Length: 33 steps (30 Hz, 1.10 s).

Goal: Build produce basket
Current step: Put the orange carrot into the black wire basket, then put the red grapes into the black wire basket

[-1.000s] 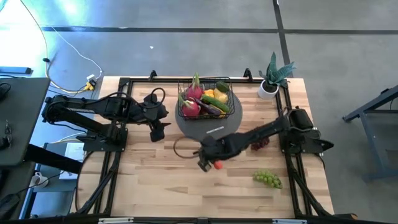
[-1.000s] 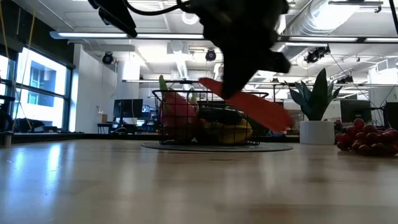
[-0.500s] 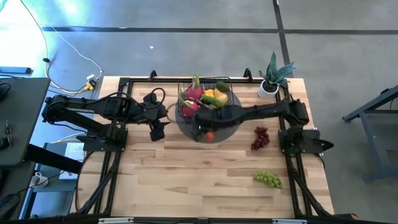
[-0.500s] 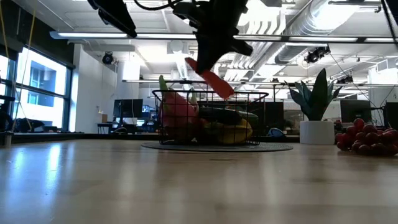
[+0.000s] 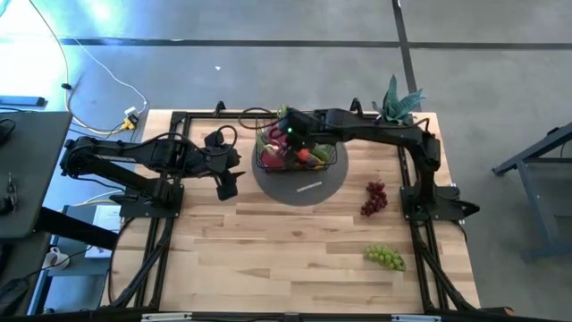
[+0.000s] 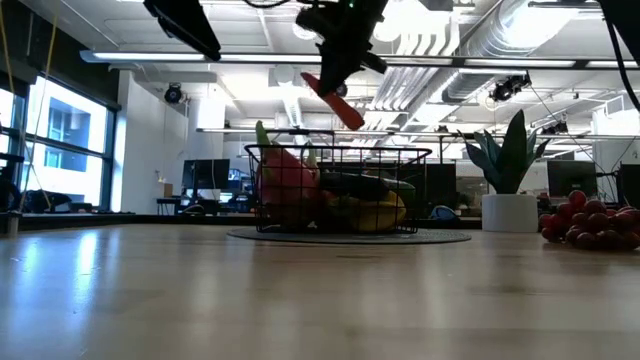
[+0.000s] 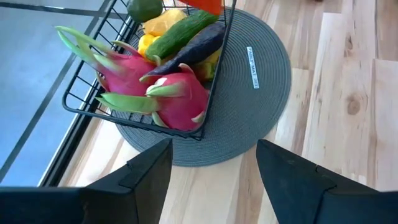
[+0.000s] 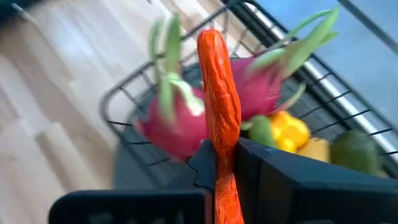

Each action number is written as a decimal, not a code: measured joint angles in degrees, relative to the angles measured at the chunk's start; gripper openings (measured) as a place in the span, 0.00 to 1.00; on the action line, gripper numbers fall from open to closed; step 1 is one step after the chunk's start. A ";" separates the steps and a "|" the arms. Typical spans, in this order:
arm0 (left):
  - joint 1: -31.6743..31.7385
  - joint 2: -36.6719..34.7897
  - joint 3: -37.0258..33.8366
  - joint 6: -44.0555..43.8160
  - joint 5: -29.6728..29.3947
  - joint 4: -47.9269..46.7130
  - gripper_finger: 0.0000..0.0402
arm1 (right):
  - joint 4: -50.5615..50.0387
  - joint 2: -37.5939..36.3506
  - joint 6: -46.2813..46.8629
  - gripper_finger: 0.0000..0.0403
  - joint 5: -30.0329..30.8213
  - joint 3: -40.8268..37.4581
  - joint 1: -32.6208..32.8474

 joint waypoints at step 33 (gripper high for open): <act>0.00 -0.02 0.00 -2.17 -4.15 0.44 0.56 | 3.90 0.04 -5.91 0.30 -3.67 -14.45 -6.16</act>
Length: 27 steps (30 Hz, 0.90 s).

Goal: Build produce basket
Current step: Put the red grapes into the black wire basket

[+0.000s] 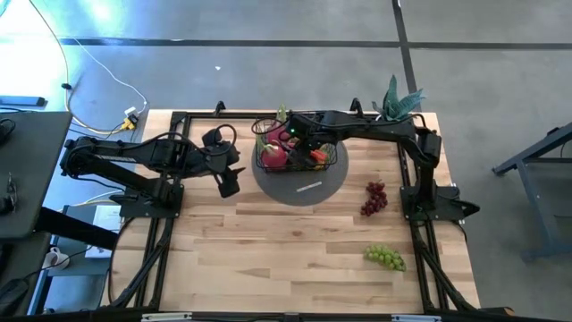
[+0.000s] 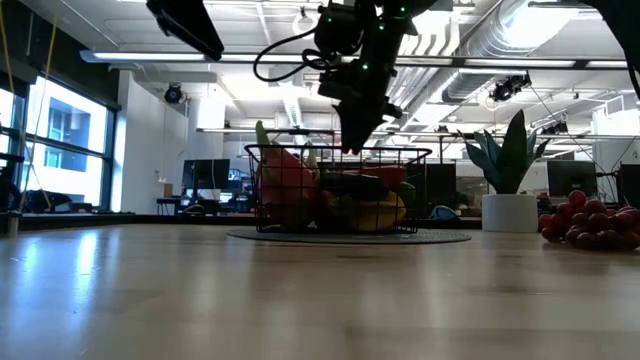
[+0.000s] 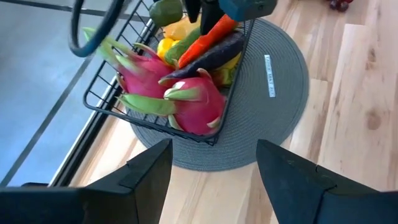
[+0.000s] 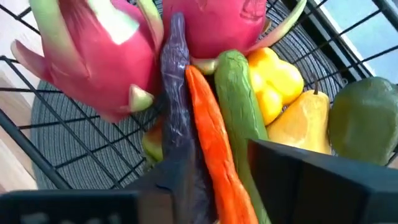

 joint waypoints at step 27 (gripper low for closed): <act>0.01 0.00 0.00 -0.92 0.41 -0.04 0.56 | -9.85 -0.20 18.39 0.44 -0.96 7.58 13.59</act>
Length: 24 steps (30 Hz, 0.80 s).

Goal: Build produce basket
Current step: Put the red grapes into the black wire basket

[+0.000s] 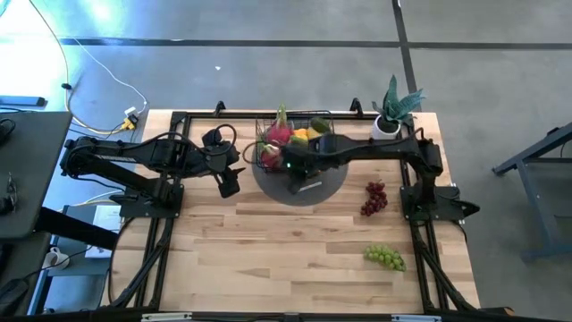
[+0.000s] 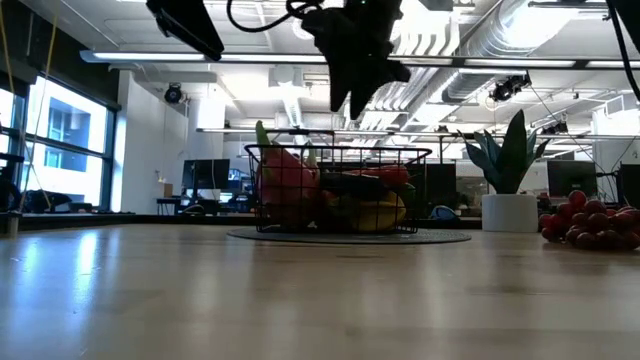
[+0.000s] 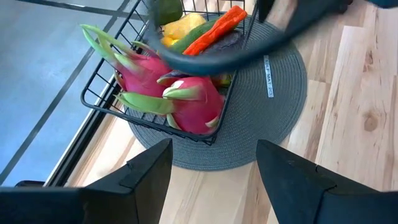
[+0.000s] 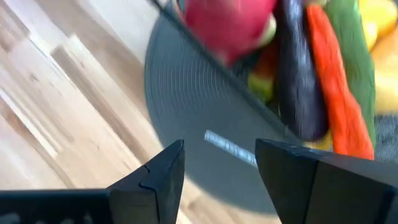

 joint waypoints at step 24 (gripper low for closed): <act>-0.01 0.00 0.00 0.04 1.07 -0.16 0.56 | -26.69 -0.26 23.96 0.44 8.89 -0.13 11.44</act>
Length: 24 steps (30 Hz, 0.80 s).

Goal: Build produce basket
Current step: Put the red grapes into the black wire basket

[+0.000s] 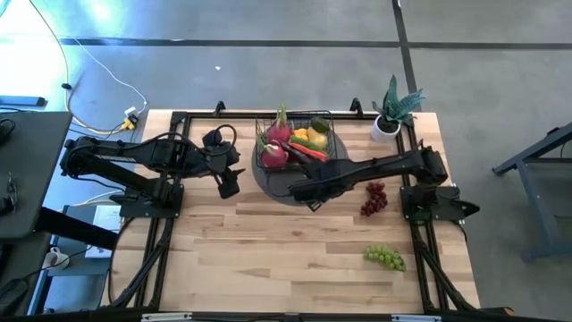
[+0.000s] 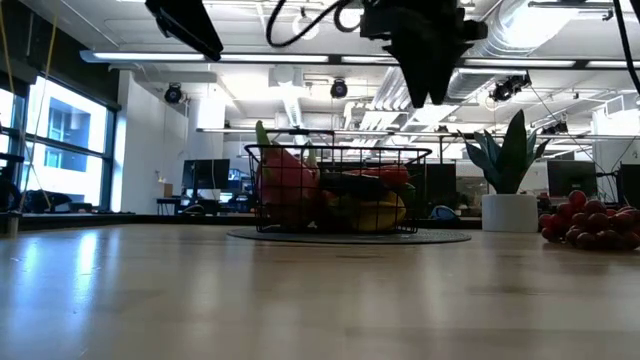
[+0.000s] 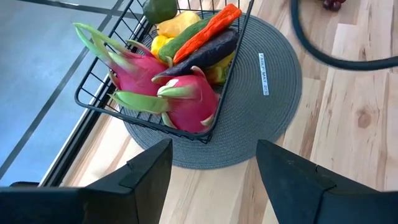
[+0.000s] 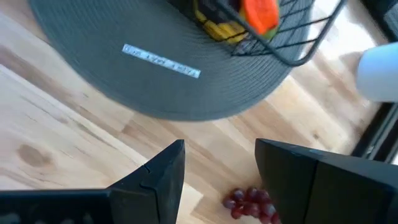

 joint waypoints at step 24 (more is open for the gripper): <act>0.00 0.00 0.00 0.00 -0.65 6.66 0.56 | 10.30 -32.33 19.35 0.44 -5.00 -38.81 -0.09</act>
